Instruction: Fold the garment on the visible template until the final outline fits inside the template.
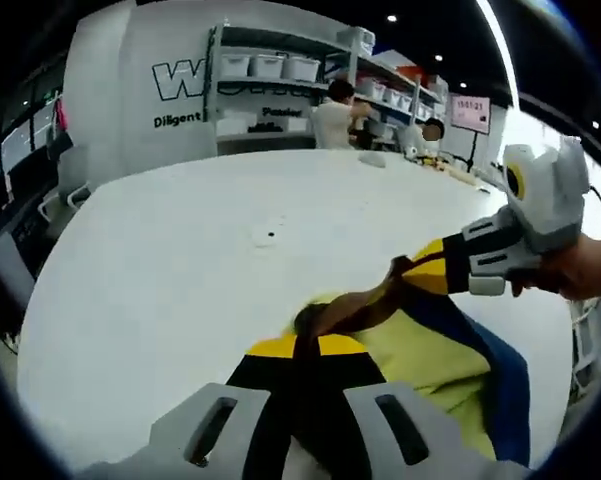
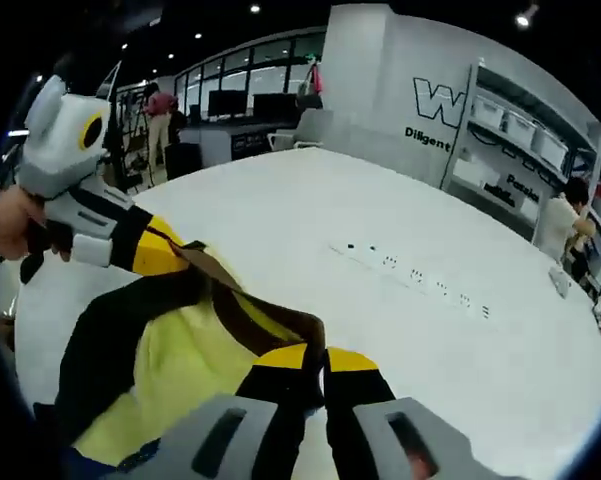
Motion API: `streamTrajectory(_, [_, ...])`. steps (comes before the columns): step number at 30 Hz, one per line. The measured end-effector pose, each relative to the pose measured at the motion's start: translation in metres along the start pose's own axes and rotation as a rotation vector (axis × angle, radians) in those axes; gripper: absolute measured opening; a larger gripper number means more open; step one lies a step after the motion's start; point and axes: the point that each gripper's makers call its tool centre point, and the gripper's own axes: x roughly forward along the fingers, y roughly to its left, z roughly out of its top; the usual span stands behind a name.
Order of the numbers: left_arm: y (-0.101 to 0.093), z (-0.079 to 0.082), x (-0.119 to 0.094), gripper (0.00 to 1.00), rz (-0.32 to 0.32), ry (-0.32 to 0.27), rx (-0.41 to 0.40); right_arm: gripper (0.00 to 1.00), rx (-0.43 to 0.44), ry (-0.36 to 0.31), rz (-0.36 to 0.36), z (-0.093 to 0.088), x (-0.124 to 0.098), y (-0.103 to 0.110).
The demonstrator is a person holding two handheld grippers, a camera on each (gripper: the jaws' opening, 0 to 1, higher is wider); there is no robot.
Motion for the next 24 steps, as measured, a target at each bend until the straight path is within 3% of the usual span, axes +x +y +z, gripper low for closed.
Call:
streamTrajectory(1, [-0.001, -0.002, 0.0, 0.03, -0.009, 0.01, 0.024, 0.01, 0.032, -0.023, 0.015, 0.004, 0.0, 0.004])
streamTrajectory(2, [-0.001, 0.0, -0.001, 0.06, -0.02, 0.004, 0.079, 0.08, 0.046, -0.043, 0.02, 0.008, -0.002, 0.005])
streamTrajectory(3, [0.001, 0.002, -0.005, 0.13, -0.008, -0.012, 0.075, 0.15, 0.027, -0.061, 0.026, 0.012, -0.004, 0.007])
streamTrajectory(5, [0.006, 0.004, -0.008, 0.26, 0.016, -0.023, 0.022, 0.33, 0.017, -0.068, 0.017, 0.013, -0.006, 0.006])
streamTrajectory(6, [0.004, 0.003, -0.011, 0.32, -0.005, -0.023, -0.076, 0.39, 0.03, -0.077, -0.007, 0.015, -0.009, 0.002])
streamTrajectory(8, [0.004, 0.005, -0.017, 0.31, -0.017, -0.041, -0.103, 0.44, 0.058, -0.095, -0.011, 0.019, -0.013, 0.002])
streamTrajectory(12, [-0.006, -0.002, -0.028, 0.32, -0.063, -0.036, -0.098, 0.5, 0.048, -0.113, -0.014, 0.026, -0.025, 0.012])
streamTrajectory(17, [-0.021, -0.01, -0.037, 0.32, -0.102, -0.035, -0.081, 0.53, 0.07, -0.093, -0.009, 0.021, -0.035, 0.025])
streamTrajectory(20, [-0.029, -0.013, -0.042, 0.32, -0.115, -0.037, -0.072, 0.54, 0.16, -0.123, 0.024, 0.02, -0.042, 0.034])
streamTrajectory(24, [-0.033, -0.018, -0.048, 0.31, -0.125, -0.033, -0.113, 0.54, 0.168, -0.124, 0.01, 0.015, -0.048, 0.032])
